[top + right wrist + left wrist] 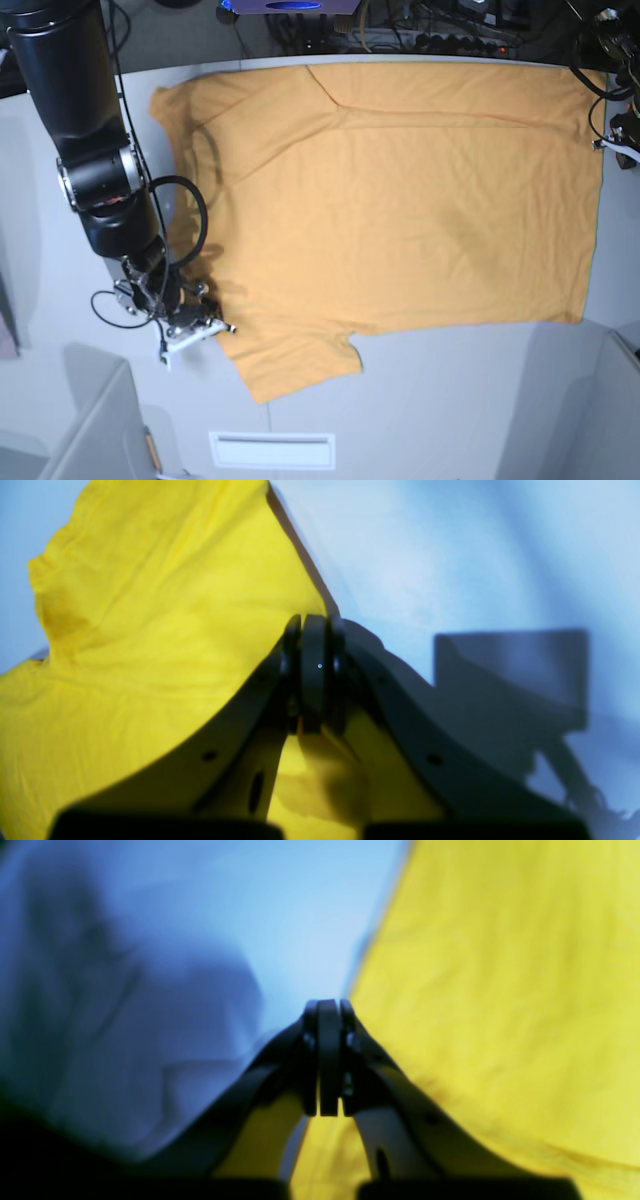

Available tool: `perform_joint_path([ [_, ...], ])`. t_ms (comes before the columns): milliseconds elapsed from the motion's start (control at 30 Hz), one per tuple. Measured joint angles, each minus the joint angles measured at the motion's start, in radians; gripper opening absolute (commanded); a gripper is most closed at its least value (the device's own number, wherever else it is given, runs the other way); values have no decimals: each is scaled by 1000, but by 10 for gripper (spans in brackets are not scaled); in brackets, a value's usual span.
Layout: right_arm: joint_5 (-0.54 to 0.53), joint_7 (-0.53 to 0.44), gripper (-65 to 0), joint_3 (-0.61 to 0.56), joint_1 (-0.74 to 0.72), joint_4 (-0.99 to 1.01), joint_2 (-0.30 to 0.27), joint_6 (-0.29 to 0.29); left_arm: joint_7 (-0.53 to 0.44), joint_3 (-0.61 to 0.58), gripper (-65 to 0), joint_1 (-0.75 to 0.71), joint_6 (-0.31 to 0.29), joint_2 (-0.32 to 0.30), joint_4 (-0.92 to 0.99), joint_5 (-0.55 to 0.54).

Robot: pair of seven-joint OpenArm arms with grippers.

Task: Fold the T-shirt properly
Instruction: 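Release the left gripper and move it to the other hem corner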

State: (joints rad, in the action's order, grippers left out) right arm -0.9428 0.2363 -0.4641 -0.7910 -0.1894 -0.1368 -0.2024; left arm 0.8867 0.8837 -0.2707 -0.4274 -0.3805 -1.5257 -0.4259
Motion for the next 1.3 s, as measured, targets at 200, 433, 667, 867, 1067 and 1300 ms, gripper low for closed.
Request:
perform_joint_path([
  [200,-6,3,-650,0,0,0,4,1,-10,-61,-100,269,10,-75,197,197],
  [433,-4,0,-650,-1,0,0,3,2,-25,-240,-82,661,8,-121,623,373],
  [667,-3,3,-650,-1,0,0,0,1,-221,-384,-95,866,8,-121,970,436],
  [867,-3,2,-650,-1,0,0,0,1,-307,-396,-95,935,10,-124,1147,441],
  [1067,-3,2,-650,-1,0,0,0,1,-325,-390,-258,921,11,-123,1153,433],
  [1300,-3,2,-650,-1,0,0,0,1,-337,-390,-650,907,11,-125,1148,426],
])
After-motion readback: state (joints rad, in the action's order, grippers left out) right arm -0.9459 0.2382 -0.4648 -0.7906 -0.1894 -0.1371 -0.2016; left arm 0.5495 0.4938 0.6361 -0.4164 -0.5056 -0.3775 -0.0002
